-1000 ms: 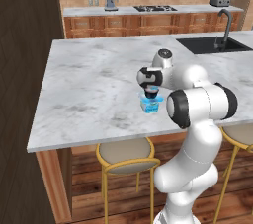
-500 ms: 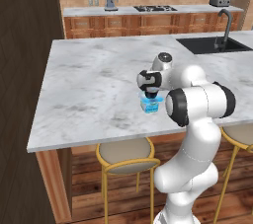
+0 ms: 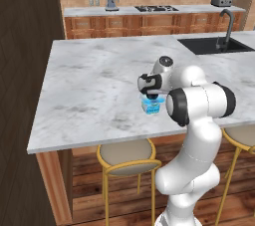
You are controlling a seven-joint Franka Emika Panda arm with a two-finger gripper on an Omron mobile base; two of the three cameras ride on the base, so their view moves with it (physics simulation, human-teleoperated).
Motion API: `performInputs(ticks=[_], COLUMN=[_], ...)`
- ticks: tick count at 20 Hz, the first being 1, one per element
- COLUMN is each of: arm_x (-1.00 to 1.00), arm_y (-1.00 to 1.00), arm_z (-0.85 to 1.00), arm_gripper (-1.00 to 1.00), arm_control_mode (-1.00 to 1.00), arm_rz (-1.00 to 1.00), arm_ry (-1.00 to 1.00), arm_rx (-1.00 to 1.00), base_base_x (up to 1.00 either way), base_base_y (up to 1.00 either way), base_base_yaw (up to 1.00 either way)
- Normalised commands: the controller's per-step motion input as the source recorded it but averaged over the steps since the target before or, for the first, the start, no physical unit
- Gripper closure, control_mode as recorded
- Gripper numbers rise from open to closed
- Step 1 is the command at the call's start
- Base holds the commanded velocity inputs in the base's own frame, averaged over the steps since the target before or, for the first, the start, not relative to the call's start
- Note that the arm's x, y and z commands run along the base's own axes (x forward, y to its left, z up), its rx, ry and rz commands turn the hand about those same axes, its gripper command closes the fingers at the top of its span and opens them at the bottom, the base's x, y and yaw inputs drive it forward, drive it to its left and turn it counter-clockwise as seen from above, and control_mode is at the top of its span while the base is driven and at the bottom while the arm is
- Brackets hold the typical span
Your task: Stack the yogurt containers by placing the smaller containers on top of the larger containers.
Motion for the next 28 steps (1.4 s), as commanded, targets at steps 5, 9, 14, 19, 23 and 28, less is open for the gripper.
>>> performInputs(ticks=[5, 9, 14, 19, 23, 28], arm_x=[0.04, 0.03, 0.02, 0.17, 0.09, -0.03], arm_y=[0.00, 0.00, 0.00, 0.00, 0.00, 0.00], arm_z=[-0.05, -0.03, 0.00, 0.00, 0.00, -0.01], arm_gripper=[1.00, 1.00, 1.00, 1.00, 1.00, 1.00], arm_control_mode=[-1.00, -1.00, -1.00, -1.00, -1.00, -1.00], arm_rz=[0.00, 0.00, 0.00, 0.00, 0.00, 0.00], arm_ry=[-0.02, -0.01, 0.00, 0.00, 0.00, 0.00], arm_rx=[0.00, 0.00, 0.00, 0.00, 0.00, 0.00], base_base_x=[0.00, 0.00, 0.00, 0.00, 0.00, 0.00], base_base_y=[0.00, 0.00, 0.00, 0.00, 0.00, 0.00], base_base_yaw=[0.00, 0.00, 0.00, 0.00, 0.00, 0.00])
